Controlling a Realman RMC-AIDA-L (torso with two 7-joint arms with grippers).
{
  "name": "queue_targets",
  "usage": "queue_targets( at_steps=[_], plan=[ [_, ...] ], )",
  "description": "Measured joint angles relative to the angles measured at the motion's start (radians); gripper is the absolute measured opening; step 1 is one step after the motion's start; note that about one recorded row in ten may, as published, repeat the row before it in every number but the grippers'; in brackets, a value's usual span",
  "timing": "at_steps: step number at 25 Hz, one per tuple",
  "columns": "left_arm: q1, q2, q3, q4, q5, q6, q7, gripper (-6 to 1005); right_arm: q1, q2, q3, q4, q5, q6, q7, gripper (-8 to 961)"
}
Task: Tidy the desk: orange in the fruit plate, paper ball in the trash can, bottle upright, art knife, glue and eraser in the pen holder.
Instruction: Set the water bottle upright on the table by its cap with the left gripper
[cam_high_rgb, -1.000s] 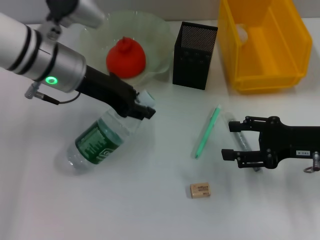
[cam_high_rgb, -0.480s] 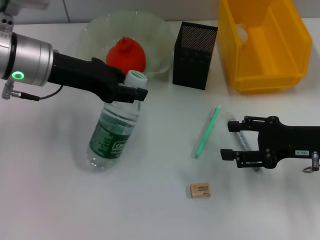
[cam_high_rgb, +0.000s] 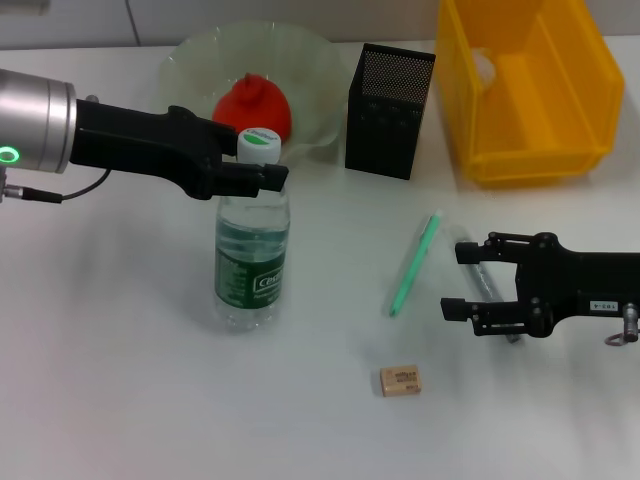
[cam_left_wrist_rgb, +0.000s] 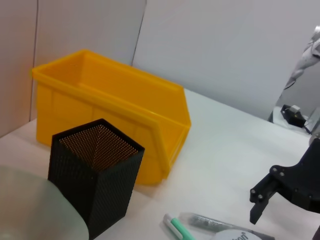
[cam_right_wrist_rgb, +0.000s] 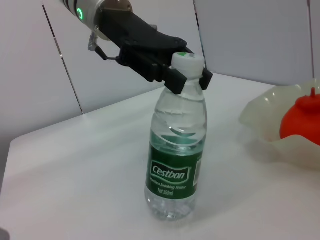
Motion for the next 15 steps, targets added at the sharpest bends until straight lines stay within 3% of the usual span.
queue_targets(
  at_steps=[15],
  plan=[
    [0.086, 0.029, -0.016, 0.025, -0.166, 0.026, 0.08, 444, -0.003, 0.0, 0.0, 0.002, 0.0, 0.0, -0.006, 779]
  ],
)
